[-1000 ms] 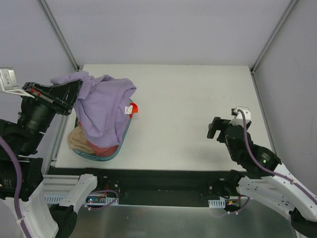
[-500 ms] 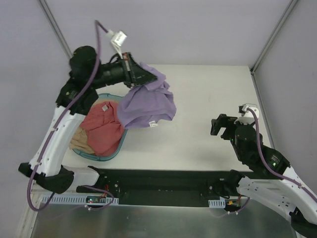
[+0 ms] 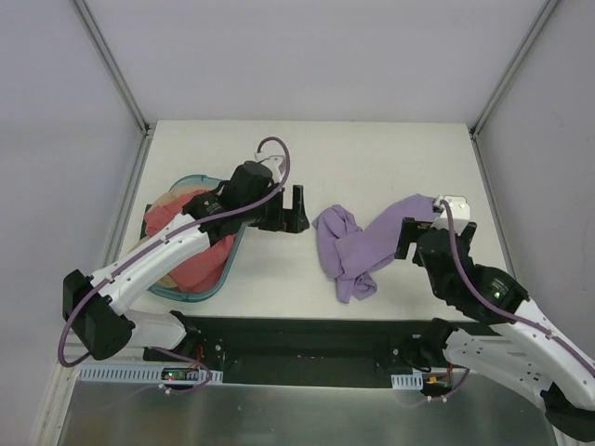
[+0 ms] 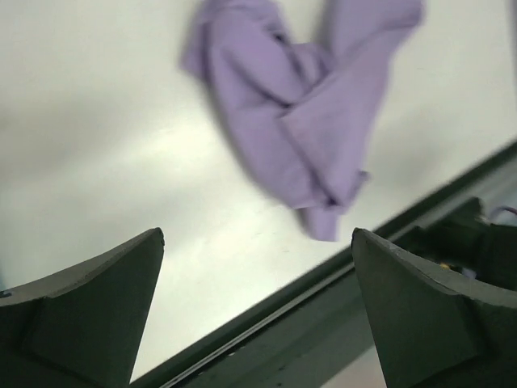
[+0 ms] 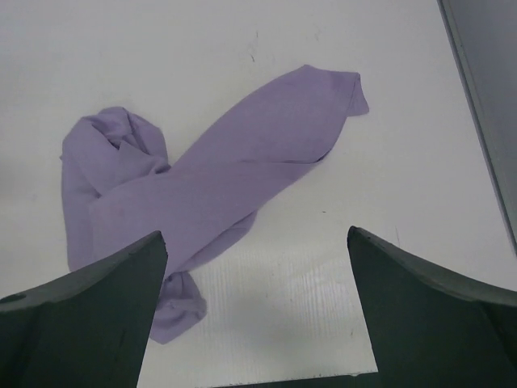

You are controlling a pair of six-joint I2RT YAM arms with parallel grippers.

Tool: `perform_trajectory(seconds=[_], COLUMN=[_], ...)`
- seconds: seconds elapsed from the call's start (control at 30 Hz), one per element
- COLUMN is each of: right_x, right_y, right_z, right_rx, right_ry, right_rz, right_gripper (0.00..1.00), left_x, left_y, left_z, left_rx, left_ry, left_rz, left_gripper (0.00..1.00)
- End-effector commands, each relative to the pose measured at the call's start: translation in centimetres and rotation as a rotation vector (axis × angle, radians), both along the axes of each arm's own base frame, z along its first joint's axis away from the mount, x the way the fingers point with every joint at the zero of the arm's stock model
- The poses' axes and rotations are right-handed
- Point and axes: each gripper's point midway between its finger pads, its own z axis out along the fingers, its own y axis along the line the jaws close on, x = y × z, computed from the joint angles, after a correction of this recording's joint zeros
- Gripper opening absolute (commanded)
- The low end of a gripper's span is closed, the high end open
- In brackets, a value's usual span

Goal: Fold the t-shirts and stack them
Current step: Move the tshirt to the center of the board

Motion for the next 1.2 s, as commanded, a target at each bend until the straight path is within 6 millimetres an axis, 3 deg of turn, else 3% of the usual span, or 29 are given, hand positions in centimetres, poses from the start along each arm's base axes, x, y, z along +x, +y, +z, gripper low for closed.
perform_trajectory(seconds=[0.0, 0.1, 0.2, 0.33, 0.47, 0.57, 0.7, 0.8, 0.9, 1.1, 1.17], right_x=[-0.2, 0.3, 1.1, 1.9, 2.7, 3.2, 3.3, 2.9, 2.5, 1.8, 1.7], right_y=[0.0, 1.5, 3.4, 7.6, 12.8, 14.6, 15.5, 14.8, 13.9, 11.4, 10.7], right_z=[-1.7, -4.0, -6.3, -9.5, -11.4, -12.5, -14.3, -15.9, -16.7, -15.4, -14.6], right_rx=[-0.064, -0.09, -0.094, -0.066, 0.047, 0.058, -0.024, -0.088, -0.138, -0.075, -0.038], right_ry=[0.112, 0.244, 0.366, 0.493, 0.553, 0.572, 0.616, 0.689, 0.697, 0.606, 0.562], right_rz=[-0.012, 0.017, 0.052, 0.179, 0.327, 0.363, 0.382, 0.329, 0.275, 0.143, 0.121], right_gripper=[0.96, 0.96, 0.96, 0.96, 0.96, 0.94, 0.87, 0.74, 0.62, 0.35, 0.15], left_x=[2.3, 2.0, 1.8, 2.1, 2.5, 3.2, 4.9, 5.8, 6.1, 7.1, 7.1], left_y=[6.2, 5.6, 4.2, 2.5, 1.4, 0.7, 0.7, 0.9, -1.2, -3.8, -4.3], left_z=[-0.7, -2.3, -5.5, -9.9, -12.5, -13.7, -14.8, -15.9, -15.8, -15.6, -16.1], left_rx=[0.148, 0.162, 0.189, 0.228, 0.247, 0.228, 0.171, 0.176, 0.105, 0.049, 0.047], left_ry=[-0.12, -0.076, 0.025, 0.146, 0.206, 0.196, 0.204, 0.198, 0.196, 0.218, 0.236], left_rz=[0.272, 0.245, 0.203, 0.178, 0.17, 0.162, 0.195, 0.207, 0.133, 0.067, 0.055], left_gripper=[0.99, 0.99, 0.99, 0.99, 0.99, 0.99, 0.99, 0.99, 0.99, 0.94, 0.93])
